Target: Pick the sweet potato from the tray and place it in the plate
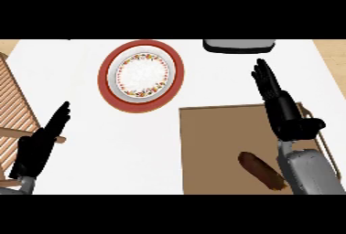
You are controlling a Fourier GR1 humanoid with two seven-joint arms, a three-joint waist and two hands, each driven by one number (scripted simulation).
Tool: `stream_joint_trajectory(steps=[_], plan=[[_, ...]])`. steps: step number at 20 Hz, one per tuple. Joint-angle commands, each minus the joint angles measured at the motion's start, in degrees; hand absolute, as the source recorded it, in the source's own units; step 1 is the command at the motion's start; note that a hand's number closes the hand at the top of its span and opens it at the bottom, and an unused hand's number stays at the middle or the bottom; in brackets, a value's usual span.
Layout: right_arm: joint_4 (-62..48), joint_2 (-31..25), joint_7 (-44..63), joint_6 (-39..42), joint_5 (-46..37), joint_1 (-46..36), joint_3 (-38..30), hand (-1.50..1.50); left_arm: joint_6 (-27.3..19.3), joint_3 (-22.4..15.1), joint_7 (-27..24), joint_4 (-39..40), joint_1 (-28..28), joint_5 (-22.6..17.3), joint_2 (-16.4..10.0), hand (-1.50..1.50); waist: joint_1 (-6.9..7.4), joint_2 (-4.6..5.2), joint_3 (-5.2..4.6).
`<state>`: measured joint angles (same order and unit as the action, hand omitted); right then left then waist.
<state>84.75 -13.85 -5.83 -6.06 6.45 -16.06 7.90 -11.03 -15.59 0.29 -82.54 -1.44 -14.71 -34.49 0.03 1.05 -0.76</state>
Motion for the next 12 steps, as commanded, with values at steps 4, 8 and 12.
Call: stream_joint_trajectory(steps=[4, 8, 12], plan=[[13.0, 1.6, 4.7, 14.5, 9.9, 5.4, 8.3, -1.50, -7.8, 1.7, -5.8, -3.0, 4.2, 6.2, -0.5, 0.00, -0.44, -1.63, 0.73], [22.8, -5.0, -2.2, 6.6, -5.3, 7.1, 7.0, -1.50, -8.3, 2.5, -7.2, -1.9, 6.4, 5.6, 0.4, 0.00, -1.82, -2.01, 0.67], [31.5, -3.7, -18.5, 8.2, -0.2, 25.7, 4.6, -1.50, -8.1, 3.8, -11.4, 1.3, 7.0, 6.0, 1.2, 0.00, -3.07, -1.57, 0.82]])
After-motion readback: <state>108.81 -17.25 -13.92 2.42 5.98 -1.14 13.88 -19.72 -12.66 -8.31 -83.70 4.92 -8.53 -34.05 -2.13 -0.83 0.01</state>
